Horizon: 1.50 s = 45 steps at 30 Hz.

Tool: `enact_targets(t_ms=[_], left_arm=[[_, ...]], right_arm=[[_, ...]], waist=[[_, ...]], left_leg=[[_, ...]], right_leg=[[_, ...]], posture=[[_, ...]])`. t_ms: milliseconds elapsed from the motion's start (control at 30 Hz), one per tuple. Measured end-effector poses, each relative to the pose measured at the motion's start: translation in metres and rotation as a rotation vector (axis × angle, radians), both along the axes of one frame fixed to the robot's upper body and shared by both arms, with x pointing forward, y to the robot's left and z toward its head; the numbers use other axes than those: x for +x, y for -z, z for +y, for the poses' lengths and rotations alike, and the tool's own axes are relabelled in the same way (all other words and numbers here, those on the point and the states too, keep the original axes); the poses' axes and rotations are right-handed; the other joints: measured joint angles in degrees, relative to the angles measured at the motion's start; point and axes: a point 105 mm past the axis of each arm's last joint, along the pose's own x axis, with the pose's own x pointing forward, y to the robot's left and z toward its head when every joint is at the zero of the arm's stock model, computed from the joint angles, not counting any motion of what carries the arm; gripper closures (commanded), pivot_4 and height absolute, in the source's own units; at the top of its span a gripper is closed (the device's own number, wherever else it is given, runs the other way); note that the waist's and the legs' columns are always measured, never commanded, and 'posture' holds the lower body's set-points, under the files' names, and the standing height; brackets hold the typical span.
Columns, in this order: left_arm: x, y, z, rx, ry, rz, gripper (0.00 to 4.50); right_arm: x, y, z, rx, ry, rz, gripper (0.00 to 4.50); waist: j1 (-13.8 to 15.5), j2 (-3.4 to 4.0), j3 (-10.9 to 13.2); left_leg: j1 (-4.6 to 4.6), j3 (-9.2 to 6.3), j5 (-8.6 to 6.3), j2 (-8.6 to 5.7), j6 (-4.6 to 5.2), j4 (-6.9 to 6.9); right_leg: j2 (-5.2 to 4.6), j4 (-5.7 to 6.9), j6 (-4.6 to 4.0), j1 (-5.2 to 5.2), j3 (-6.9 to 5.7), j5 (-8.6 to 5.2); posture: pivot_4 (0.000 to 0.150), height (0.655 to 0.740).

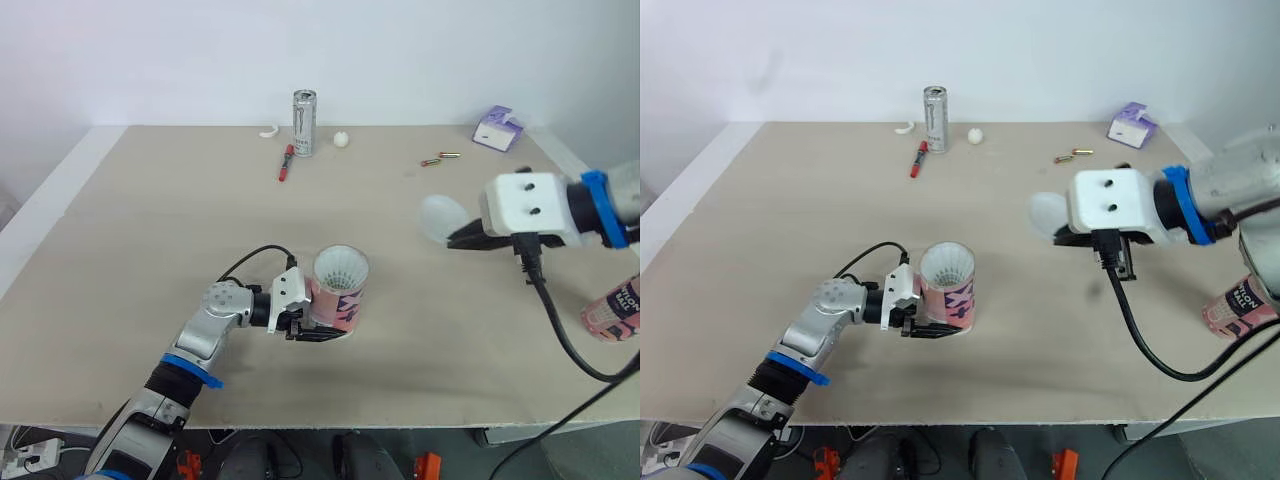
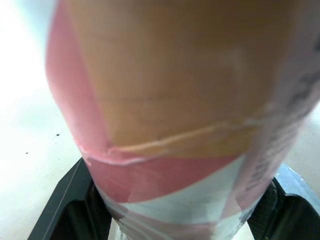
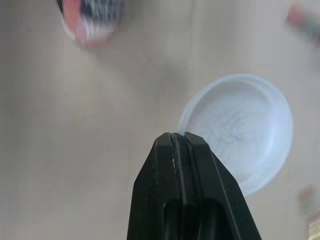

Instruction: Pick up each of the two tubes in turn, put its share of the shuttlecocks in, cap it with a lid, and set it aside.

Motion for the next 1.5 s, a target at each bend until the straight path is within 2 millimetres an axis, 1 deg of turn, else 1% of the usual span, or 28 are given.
enact_targets(t_ms=[33, 67, 133, 167, 267, 400, 500, 633, 800, 933, 1100, 1333, 1400, 1500], left_arm=[[0.001, -0.001, 0.000, 0.003, 0.001, 0.001, 1.52], [0.001, -0.001, -0.001, 0.005, 0.001, 0.015, 1.52], [0.000, -0.001, -0.004, 0.002, 0.005, 0.029, 1.52], [0.001, -0.001, -0.004, 0.002, 0.005, 0.030, 1.52], [0.002, -0.002, -0.003, 0.006, 0.004, 0.037, 1.52], [0.001, -0.001, -0.005, 0.015, 0.012, 0.038, 1.52], [0.001, -0.001, -0.005, 0.023, 0.011, 0.033, 1.52], [0.001, -0.001, -0.006, 0.025, 0.014, 0.032, 1.52], [0.001, -0.001, -0.006, 0.025, 0.014, 0.030, 1.52], [0.001, -0.001, -0.006, 0.025, 0.012, 0.030, 1.52], [0.001, -0.001, -0.006, 0.023, 0.008, 0.029, 1.52], [0.001, -0.001, -0.006, 0.019, -0.003, 0.027, 1.52], [0.001, -0.001, -0.006, 0.020, -0.005, 0.028, 1.52], [0.000, 0.000, -0.005, 0.021, -0.006, 0.028, 1.52]], right_arm=[[-0.003, -0.002, 0.005, -0.005, -0.035, -0.008, 4.46], [-0.008, -0.007, 0.017, -0.021, -0.109, -0.027, 4.46], [-0.013, -0.013, 0.026, -0.039, -0.174, -0.054, 4.46], [-0.013, -0.013, 0.027, -0.044, -0.183, -0.055, 4.46], [-0.014, -0.010, 0.040, -0.066, -0.270, -0.039, 4.46], [-0.011, -0.005, 0.043, -0.088, -0.312, -0.032, 4.46], [-0.010, 0.003, 0.053, -0.092, -0.373, -0.001, 4.46], [-0.012, 0.001, 0.066, -0.102, -0.424, 0.002, 4.46], [-0.009, 0.008, 0.068, -0.111, -0.437, 0.026, 4.46], [-0.006, 0.010, 0.065, -0.116, -0.442, 0.022, 4.46], [-0.003, 0.018, 0.059, -0.134, -0.429, 0.046, 4.46], [-0.002, 0.019, 0.058, -0.141, -0.433, 0.043, 4.46], [0.002, 0.019, 0.056, -0.140, -0.425, 0.037, 4.46], [0.003, 0.019, 0.058, -0.134, -0.434, 0.036, 4.46]], waist=[[0.0, 0.14, 0.0], [-0.1, 0.15, 0.0], [0.1, 0.03, 0.0], [0.1, 0.03, 0.0], [0.0, 0.04, 0.0], [0.1, 0.03, 0.0], [0.1, 0.04, 0.0], [0.1, 0.05, 0.0], [0.1, 0.04, 0.0], [0.1, 0.05, 0.0], [0.1, 0.05, 0.0], [0.1, 0.05, 0.0], [0.1, 0.05, 0.0], [0.1, 0.05, 0.0]], left_leg=[[-0.03, 0.10, 0.01, 0.00, 0.02, 0.02], [0.01, 0.09, 0.02, 0.01, 0.03, 0.05], [-0.01, -0.01, 0.04, 0.02, 0.05, 0.10], [-0.02, 0.01, 0.04, 0.02, 0.05, 0.10], [-0.02, 0.14, 0.03, 0.01, 0.05, 0.11], [-0.04, 0.12, 0.03, 0.01, 0.05, 0.11], [-0.03, 0.12, 0.04, 0.01, 0.05, 0.12], [-0.04, 0.09, 0.05, 0.01, 0.06, 0.12], [-0.06, 0.12, 0.04, -0.01, 0.05, 0.12], [-0.06, 0.09, 0.04, 0.00, 0.06, 0.12], [-0.05, 0.11, 0.05, -0.01, 0.06, 0.12], [-0.05, 0.09, 0.05, 0.00, 0.06, 0.12], [-0.04, 0.10, 0.05, 0.00, 0.06, 0.13], [-0.03, 0.10, 0.05, 0.01, 0.06, 0.13]], right_leg=[[-0.03, 0.01, -0.07, -0.06, 0.02, 0.06], [-0.02, 0.03, -0.04, -0.03, 0.01, 0.05], [-0.03, 0.02, -0.13, 0.02, -0.10, -0.01], [-0.06, 0.02, -0.15, 0.01, -0.09, -0.01], [-0.14, 0.02, -0.26, -0.05, -0.04, 0.08], [-0.16, 0.01, -0.28, -0.04, -0.08, 0.07], [-0.15, 0.03, -0.30, -0.05, -0.07, 0.10], [-0.15, 0.07, -0.33, -0.06, -0.11, 0.09], [-0.29, 0.05, -0.33, -0.05, -0.10, 0.09], [-0.31, 0.05, -0.33, -0.05, -0.13, 0.09], [-0.33, 0.05, -0.33, -0.05, -0.12, 0.09], [-0.36, 0.05, -0.33, -0.04, -0.13, 0.09], [-0.36, 0.05, -0.33, -0.04, -0.13, 0.10], [-0.34, 0.05, -0.33, -0.04, -0.13, 0.10]], posture=[[0.150, 0.7400], [0.150, 0.7400], [0.150, 0.7400], [0.150, 0.7400], [0.150, 0.7400], [0.150, 0.7400], [0.150, 0.7400], [0.150, 0.7400], [0.150, 0.7400], [0.150, 0.7400], [0.150, 0.7400], [0.150, 0.7400], [0.150, 0.7400], [0.150, 0.7400]])
